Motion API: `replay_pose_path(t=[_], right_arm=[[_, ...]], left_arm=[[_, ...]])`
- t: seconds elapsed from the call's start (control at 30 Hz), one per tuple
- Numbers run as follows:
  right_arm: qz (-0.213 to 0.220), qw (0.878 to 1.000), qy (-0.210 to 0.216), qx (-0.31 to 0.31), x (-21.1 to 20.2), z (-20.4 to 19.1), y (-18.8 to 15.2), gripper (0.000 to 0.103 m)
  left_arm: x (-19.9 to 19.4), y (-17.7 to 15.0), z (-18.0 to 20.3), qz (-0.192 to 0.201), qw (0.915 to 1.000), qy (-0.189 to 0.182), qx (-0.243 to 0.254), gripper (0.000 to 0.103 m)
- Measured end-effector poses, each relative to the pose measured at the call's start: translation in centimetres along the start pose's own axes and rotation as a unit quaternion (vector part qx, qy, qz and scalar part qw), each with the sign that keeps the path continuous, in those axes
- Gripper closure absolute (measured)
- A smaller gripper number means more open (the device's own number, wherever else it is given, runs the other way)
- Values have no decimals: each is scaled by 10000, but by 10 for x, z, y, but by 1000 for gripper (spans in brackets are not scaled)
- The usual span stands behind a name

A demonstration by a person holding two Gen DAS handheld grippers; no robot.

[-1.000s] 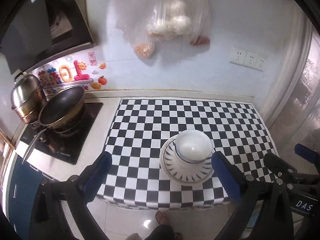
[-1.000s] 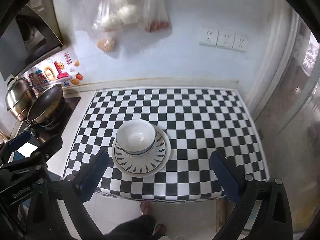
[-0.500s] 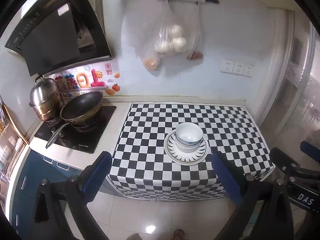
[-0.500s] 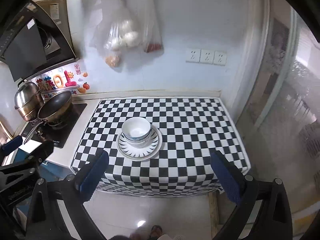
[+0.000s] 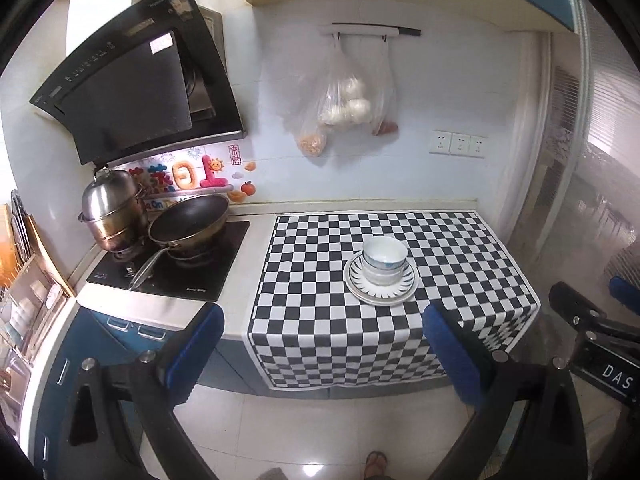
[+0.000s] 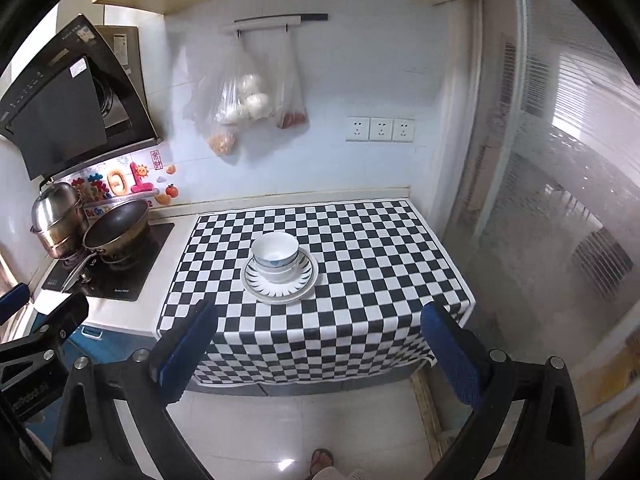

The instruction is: Organize plates and bowls

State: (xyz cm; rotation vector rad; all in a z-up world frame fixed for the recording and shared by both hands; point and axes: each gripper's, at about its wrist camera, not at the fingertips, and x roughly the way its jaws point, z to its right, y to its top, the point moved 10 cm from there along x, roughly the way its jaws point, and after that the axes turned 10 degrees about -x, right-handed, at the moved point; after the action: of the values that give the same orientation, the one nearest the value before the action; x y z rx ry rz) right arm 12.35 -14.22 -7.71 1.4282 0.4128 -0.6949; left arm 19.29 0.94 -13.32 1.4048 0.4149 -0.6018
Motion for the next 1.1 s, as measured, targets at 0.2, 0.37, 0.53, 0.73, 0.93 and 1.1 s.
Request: replay_pose_path(t=[0.2, 0.37, 0.53, 0.73, 0.93, 1.1], right_arm=[[80, 9998, -161, -44, -52, -8, -23, 0], [120, 9994, -299, -124, -74, -6, -34, 0], [198, 9993, -308, -125, -87, 1, -37, 0], [199, 9992, -303, -182, -88, 10, -36, 0], [205, 9991, -300, -226, -83, 16, -31, 0], [304, 9988, -306, -226, -81, 19, -23, 0]], left_arm=[[-33, -13, -7, 70, 9999, -116, 35, 1], [-48, -23, -5, 52, 9997, -223, -61, 1], [-56, -29, 1, 104, 9998, -167, -19, 1], [-60, -31, 4, 163, 9997, -171, -51, 1], [-58, -31, 4, 162, 9997, -153, -138, 1], [-58, -30, 2, 196, 9996, -120, -145, 1]])
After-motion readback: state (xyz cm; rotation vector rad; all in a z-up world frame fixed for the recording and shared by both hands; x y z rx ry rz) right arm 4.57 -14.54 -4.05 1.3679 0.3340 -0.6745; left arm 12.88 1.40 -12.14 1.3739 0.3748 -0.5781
